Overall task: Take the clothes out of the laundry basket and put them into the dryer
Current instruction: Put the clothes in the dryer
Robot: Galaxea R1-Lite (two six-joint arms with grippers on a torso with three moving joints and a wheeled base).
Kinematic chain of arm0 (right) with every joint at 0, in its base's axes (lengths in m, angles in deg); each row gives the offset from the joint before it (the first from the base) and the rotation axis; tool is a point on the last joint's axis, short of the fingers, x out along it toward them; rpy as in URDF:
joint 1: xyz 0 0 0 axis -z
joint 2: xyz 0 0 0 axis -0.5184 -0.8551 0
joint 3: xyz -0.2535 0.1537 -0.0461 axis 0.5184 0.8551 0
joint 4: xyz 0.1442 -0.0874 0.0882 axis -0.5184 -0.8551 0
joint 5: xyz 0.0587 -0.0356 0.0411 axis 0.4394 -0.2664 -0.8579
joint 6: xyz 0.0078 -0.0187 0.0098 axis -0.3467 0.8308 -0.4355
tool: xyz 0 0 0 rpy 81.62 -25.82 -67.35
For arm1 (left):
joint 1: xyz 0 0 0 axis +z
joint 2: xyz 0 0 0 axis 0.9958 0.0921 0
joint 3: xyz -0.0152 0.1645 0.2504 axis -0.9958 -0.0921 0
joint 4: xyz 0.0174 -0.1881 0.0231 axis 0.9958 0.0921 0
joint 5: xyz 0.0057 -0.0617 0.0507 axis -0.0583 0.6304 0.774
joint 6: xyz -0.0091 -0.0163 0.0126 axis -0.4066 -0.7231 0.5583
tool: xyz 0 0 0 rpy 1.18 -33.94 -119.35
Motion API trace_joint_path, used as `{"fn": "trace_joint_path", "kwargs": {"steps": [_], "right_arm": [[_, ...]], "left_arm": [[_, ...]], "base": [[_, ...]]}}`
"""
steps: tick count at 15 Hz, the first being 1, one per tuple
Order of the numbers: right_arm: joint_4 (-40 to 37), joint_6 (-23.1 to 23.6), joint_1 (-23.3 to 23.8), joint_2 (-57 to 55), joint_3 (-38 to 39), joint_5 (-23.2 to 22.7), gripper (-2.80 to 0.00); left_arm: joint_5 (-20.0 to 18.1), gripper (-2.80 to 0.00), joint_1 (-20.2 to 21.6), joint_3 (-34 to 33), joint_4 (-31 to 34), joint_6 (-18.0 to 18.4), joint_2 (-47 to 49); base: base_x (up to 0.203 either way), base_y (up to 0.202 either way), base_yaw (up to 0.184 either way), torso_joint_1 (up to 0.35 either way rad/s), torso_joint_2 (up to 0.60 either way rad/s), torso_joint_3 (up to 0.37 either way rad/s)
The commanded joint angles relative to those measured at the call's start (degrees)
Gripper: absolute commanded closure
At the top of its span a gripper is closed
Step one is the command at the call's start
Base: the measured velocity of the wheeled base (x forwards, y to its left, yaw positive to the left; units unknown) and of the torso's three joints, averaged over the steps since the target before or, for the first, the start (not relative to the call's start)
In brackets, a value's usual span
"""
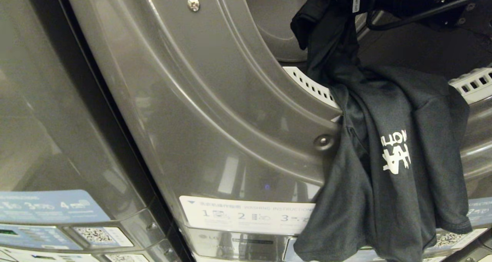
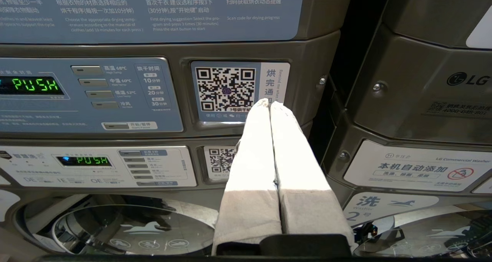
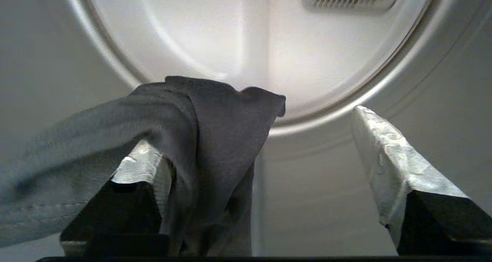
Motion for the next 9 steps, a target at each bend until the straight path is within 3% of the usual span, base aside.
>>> {"fn": "trace_joint_path", "kwargs": {"steps": [1, 4, 9], "right_arm": [[-1.6, -1.9, -0.8, 1.8, 0.1, -0.5, -2.8], [-6.3, -2.4, -1.6, 2.0, 0.1, -1.1, -2.8], [-7.9, -8.4, -4.1, 1.9, 2.2, -1.3, -2.8]], "left_arm": [[0.0, 0.0, 0.0, 0.0, 0.0, 0.0, 0.0], [0.0, 0.0, 0.0, 0.0, 0.0, 0.0, -0.1], [0.0, 0.0, 0.0, 0.0, 0.0, 0.0, -0.1]], "base": [[0.0, 0.0, 0.0, 0.0, 0.0, 0.0], [0.0, 0.0, 0.0, 0.0, 0.0, 0.0], [0.0, 0.0, 0.0, 0.0, 0.0, 0.0]]}}
